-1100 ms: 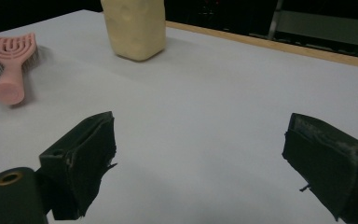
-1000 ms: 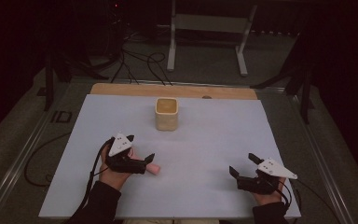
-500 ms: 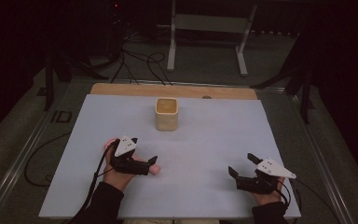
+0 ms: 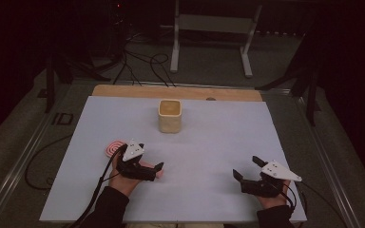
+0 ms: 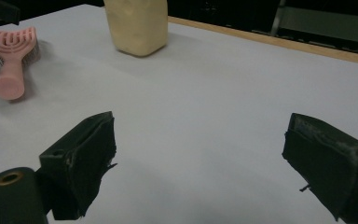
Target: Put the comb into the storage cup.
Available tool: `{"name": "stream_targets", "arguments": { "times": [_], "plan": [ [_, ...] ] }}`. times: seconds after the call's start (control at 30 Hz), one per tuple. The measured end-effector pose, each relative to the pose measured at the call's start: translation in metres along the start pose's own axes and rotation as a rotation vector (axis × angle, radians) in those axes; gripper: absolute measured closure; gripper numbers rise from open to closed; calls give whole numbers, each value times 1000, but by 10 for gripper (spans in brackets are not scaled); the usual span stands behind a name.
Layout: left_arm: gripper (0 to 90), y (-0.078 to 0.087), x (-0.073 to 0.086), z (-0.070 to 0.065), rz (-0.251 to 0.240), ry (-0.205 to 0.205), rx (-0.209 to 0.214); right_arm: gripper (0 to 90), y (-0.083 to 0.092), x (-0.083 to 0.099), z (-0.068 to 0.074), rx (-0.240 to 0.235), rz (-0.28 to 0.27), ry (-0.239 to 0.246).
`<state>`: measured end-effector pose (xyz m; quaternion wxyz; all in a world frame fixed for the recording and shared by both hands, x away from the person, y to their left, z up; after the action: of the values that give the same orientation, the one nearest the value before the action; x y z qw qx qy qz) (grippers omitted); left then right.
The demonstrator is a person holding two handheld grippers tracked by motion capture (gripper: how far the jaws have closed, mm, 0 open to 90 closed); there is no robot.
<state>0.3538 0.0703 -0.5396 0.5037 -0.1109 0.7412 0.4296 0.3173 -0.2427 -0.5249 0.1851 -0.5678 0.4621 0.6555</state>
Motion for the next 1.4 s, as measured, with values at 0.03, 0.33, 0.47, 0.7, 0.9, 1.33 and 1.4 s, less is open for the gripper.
{"name": "stream_targets", "arguments": {
  "times": [0.03,0.33,0.47,0.7,0.9,1.33,1.4],
  "plan": [
    [1,-1,1,0,3,-2,1,91,0,0,0,0,0,-1],
    [1,-3,2,-1,3,-1,-4,91,-1,2,-1,6,12,-1],
    [7,-4,4,-3,6,9,-3,91,-1,2,-1,6,13,1],
    [125,-7,8,-11,40,22,31,92,-2,2,0,7,16,0],
    [333,-10,10,-19,53,20,48,92,-2,2,0,8,21,5],
    [840,-19,26,-30,152,27,121,93,-3,3,0,5,25,8],
    [890,-21,29,-31,170,30,126,93,-3,3,0,8,27,7]
  ]
}}
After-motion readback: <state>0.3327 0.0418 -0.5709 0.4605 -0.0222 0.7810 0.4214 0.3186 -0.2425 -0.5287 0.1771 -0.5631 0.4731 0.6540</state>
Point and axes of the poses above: each handheld gripper's, and its own axes: y roughly backward along the jaws, x roughly out of its underside, z roughly to its left, the point moved 10 cm from there along -y, roughly forward along the jaws, and after that the axes turned 5 degrees about y, right-handed, at the moved point
